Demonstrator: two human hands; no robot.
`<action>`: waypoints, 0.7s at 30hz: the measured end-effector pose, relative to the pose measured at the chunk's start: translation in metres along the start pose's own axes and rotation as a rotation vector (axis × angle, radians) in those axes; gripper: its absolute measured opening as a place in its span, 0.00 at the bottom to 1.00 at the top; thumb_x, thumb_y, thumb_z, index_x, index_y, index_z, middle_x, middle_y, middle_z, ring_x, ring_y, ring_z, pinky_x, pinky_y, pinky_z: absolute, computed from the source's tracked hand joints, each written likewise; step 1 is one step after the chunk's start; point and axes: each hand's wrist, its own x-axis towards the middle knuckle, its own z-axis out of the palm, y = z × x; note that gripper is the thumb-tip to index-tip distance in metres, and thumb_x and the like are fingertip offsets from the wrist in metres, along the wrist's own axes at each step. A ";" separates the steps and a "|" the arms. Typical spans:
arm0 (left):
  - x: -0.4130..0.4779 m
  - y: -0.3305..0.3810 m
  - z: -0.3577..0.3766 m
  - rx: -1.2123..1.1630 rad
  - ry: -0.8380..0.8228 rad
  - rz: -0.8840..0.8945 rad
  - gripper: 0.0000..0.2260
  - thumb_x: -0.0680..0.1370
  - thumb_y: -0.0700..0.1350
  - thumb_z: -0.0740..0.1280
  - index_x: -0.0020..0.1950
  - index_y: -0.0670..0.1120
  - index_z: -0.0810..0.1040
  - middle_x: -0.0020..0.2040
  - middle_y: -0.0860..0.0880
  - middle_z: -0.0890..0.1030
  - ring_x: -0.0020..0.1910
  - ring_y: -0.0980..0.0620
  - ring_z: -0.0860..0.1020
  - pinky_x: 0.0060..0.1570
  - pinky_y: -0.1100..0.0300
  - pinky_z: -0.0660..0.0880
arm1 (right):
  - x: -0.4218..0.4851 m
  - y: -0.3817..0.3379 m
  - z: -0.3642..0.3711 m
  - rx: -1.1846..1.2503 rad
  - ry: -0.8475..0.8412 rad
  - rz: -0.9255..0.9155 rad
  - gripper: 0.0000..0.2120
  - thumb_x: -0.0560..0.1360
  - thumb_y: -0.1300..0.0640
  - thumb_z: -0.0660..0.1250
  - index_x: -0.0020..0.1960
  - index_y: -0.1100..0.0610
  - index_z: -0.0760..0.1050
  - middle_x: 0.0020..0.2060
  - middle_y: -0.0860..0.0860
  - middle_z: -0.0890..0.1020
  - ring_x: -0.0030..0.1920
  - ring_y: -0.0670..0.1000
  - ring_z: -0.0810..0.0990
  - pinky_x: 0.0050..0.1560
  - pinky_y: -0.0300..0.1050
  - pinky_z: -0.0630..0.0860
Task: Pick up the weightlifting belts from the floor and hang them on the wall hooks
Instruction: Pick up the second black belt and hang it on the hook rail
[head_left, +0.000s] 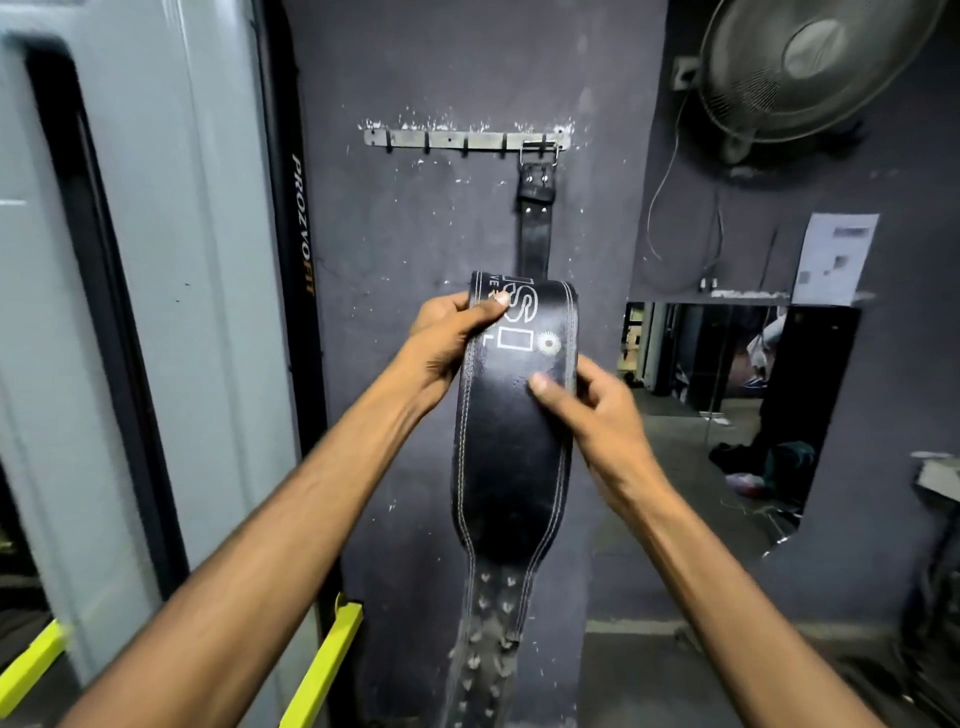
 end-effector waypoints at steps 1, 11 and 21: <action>0.001 0.001 0.001 0.021 -0.007 0.017 0.06 0.78 0.39 0.70 0.40 0.43 0.82 0.36 0.47 0.85 0.34 0.54 0.82 0.40 0.62 0.80 | -0.020 0.012 -0.005 -0.057 -0.043 0.021 0.15 0.75 0.63 0.74 0.61 0.59 0.81 0.55 0.52 0.87 0.54 0.49 0.86 0.53 0.41 0.80; -0.007 0.019 0.002 0.131 -0.063 0.130 0.11 0.75 0.39 0.72 0.57 0.37 0.82 0.52 0.41 0.85 0.50 0.47 0.84 0.57 0.54 0.79 | 0.012 -0.011 -0.025 0.082 -0.132 0.179 0.22 0.75 0.51 0.73 0.64 0.61 0.79 0.60 0.58 0.85 0.63 0.60 0.82 0.69 0.58 0.75; -0.020 0.022 -0.012 0.146 -0.081 -0.047 0.15 0.72 0.47 0.75 0.55 0.40 0.83 0.50 0.40 0.80 0.44 0.44 0.75 0.42 0.63 0.75 | 0.073 -0.063 -0.008 0.269 0.019 0.192 0.09 0.81 0.63 0.64 0.42 0.61 0.75 0.22 0.44 0.78 0.19 0.40 0.72 0.22 0.29 0.66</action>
